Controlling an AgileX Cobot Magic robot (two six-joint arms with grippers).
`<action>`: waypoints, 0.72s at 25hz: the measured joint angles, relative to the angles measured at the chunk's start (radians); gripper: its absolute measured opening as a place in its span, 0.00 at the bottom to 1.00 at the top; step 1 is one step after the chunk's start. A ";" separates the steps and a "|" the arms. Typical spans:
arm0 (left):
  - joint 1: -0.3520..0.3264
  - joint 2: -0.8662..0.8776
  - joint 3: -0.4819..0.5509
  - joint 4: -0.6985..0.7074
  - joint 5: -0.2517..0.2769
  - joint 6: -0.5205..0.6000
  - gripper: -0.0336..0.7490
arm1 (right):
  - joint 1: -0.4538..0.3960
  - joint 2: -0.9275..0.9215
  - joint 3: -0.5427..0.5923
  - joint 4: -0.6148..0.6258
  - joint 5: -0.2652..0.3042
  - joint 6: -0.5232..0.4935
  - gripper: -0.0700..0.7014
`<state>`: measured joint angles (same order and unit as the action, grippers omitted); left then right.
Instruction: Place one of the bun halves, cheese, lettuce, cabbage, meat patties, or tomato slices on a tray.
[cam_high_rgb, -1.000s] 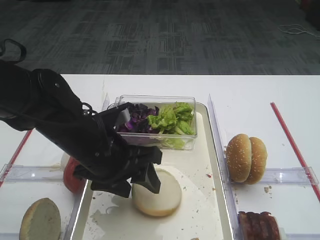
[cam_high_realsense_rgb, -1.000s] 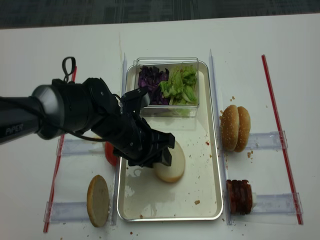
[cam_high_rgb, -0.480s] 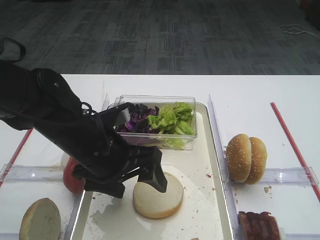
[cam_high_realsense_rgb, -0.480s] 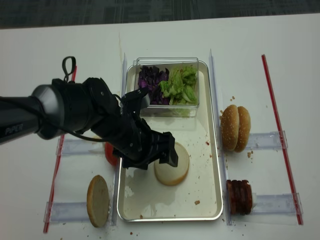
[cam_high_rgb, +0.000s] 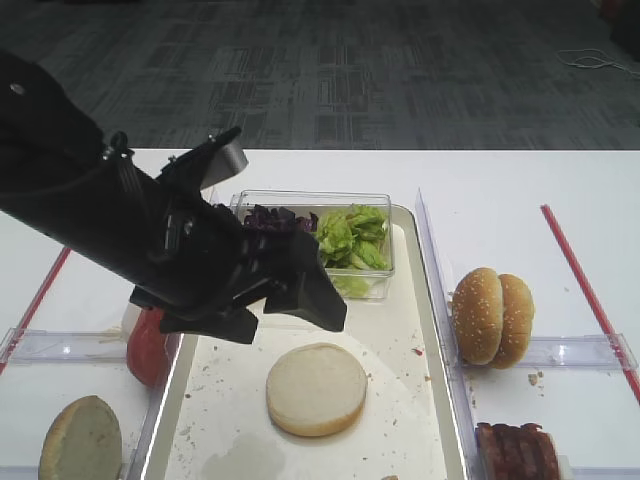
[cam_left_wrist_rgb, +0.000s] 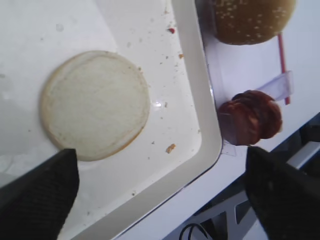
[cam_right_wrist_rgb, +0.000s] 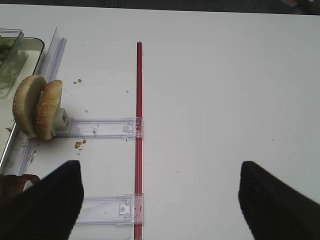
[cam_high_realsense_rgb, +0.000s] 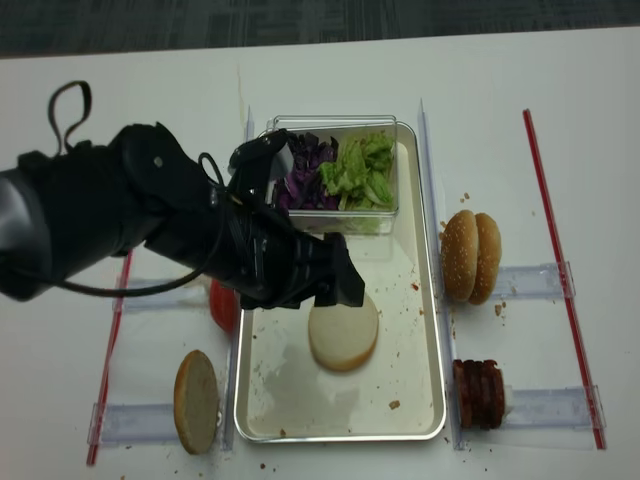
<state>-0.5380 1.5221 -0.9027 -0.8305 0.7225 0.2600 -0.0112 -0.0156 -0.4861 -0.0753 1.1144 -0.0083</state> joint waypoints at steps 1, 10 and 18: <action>0.000 -0.021 0.000 0.000 0.005 0.000 0.87 | 0.000 0.000 0.000 0.000 0.000 0.000 0.94; 0.000 -0.230 0.000 0.011 0.056 0.000 0.87 | 0.000 0.000 0.000 0.000 0.000 0.000 0.94; 0.000 -0.275 0.000 0.281 0.085 -0.153 0.87 | 0.000 0.000 0.000 0.000 0.000 0.000 0.94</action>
<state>-0.5380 1.2469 -0.9027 -0.5492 0.8071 0.1069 -0.0112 -0.0156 -0.4861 -0.0753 1.1144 -0.0083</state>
